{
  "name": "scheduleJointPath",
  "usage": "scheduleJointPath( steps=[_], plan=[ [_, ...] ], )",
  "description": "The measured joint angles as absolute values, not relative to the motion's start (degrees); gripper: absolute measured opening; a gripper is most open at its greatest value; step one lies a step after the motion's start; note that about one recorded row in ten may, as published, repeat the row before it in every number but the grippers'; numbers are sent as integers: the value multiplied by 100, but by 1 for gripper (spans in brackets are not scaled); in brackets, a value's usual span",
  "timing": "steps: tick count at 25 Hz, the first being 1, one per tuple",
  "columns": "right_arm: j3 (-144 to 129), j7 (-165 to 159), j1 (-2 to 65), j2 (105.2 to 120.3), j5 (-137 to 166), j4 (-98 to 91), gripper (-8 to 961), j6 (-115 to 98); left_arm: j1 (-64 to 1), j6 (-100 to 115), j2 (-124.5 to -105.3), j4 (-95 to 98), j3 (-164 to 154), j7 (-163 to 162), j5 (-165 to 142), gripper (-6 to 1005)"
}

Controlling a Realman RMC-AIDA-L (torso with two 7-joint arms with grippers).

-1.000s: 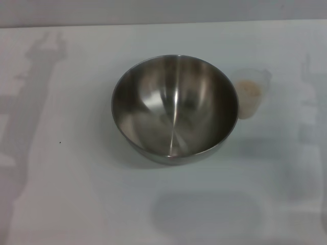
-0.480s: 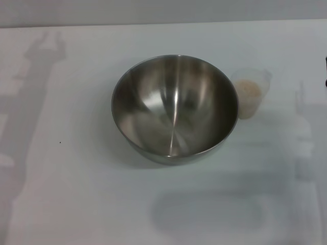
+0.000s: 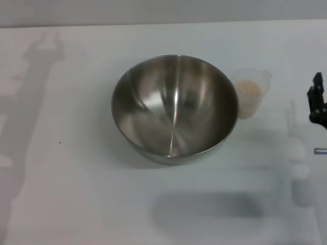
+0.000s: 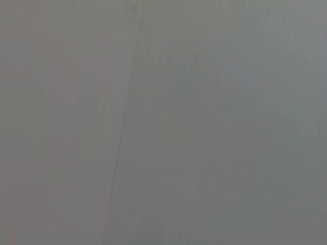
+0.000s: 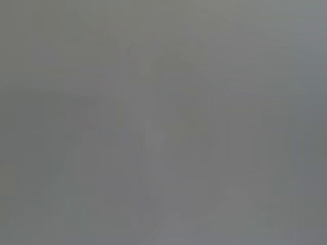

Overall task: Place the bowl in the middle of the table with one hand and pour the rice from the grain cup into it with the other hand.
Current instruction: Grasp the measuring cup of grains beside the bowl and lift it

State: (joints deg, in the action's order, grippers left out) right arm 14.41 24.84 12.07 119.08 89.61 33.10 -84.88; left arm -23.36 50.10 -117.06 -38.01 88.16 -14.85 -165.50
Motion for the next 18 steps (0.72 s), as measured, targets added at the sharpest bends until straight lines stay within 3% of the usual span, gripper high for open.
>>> scheduleJointPath(
  steps=[18],
  plan=[
    [1213,1188,1282,11871,9304,2374,586,-8089,-2284,5042,-11672,-3797,8815,-1485,-16550,327]
  ],
)
